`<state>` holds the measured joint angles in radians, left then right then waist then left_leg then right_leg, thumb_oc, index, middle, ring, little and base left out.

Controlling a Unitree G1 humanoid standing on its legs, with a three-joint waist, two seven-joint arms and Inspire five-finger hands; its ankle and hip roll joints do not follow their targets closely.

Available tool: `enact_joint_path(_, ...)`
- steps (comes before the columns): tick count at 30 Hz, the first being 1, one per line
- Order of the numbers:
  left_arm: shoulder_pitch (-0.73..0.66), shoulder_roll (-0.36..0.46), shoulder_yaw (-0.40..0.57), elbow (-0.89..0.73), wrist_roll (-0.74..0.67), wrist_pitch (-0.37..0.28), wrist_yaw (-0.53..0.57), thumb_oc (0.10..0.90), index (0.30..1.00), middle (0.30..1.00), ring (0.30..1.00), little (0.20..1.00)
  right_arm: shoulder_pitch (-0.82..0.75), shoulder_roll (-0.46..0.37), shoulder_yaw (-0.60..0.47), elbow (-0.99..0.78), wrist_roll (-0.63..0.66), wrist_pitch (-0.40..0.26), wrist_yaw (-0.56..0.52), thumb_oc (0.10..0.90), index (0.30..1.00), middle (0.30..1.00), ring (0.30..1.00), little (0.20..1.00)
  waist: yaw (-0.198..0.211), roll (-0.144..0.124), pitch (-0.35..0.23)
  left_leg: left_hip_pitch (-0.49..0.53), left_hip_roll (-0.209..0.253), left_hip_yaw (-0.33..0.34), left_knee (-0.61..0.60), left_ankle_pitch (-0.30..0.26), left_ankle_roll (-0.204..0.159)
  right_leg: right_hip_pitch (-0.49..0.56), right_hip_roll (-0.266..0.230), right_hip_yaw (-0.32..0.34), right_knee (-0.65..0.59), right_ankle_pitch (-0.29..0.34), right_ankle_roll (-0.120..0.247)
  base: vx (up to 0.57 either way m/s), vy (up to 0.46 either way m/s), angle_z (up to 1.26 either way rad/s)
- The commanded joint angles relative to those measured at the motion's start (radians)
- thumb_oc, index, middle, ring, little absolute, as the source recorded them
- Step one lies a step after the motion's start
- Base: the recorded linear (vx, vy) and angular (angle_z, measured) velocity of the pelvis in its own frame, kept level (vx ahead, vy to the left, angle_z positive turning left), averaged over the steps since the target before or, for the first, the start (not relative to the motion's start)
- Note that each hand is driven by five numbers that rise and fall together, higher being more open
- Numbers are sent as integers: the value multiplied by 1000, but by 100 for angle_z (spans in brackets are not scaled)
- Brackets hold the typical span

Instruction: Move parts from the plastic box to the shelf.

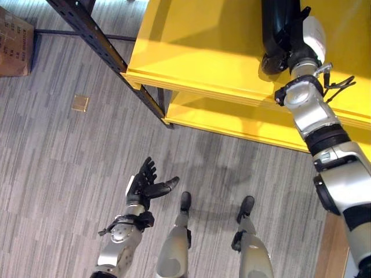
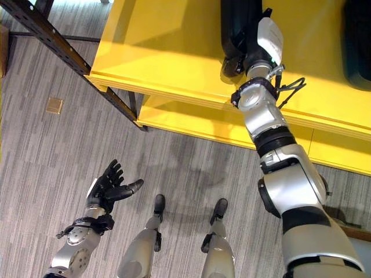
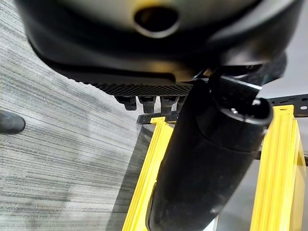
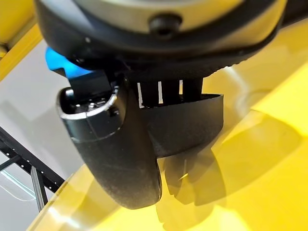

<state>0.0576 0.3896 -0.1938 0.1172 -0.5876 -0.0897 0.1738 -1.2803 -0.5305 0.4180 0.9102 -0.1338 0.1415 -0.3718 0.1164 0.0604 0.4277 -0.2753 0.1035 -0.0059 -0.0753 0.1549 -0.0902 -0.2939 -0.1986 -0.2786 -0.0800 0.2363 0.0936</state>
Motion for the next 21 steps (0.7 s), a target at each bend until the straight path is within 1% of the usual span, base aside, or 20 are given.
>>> enact_joint_path(1, 22, 92, 15, -97, -17, -70, 28, 900, 1000, 1000, 1000, 1000, -68, 42, 8, 1, 51, -23, -37, 400, 300, 300, 300, 300, 30, -62, -34, 68, 28, -5, -8, -56, 8, 20, -91, 28, 85, -37, 77, 0, 0, 0)
enact_joint_path(6, 22, 94, 11, -104, -13, -68, 32, 900, 1000, 1000, 1000, 1000, -49, 55, -11, -16, 34, -13, -52, 400, 300, 300, 300, 300, 25, -63, -31, 69, 29, -4, -8, -56, 8, 20, -90, 32, 84, -36, 76, 0, 0, 0)
enact_joint_path(8, 21, 94, 9, -107, -8, -67, 39, 900, 1000, 1000, 1000, 1000, -41, 60, -31, -26, 26, -7, -74, 400, 300, 300, 300, 300, 21, -60, -30, 69, 31, -3, -9, -57, 7, 15, -89, 33, 86, -36, 76, 0, 0, 0)
enact_joint_path(15, 19, 91, 3, -111, -3, -73, 50, 900, 1000, 1000, 1000, 1000, -24, 56, -75, -56, 11, 0, -128, 400, 300, 300, 300, 300, 17, -53, -27, 71, 31, 0, -9, -58, 8, 10, -90, 35, 95, -38, 77, 0, 0, 0)
enact_joint_path(21, 11, 90, -5, -106, 5, -73, 54, 900, 1000, 1000, 1000, 1000, -9, 48, -101, -65, 16, -1, -154, 400, 300, 300, 300, 300, 13, -51, -24, 71, 31, 1, -9, -59, 9, 8, -89, 34, 97, -39, 78, 0, 0, 0)
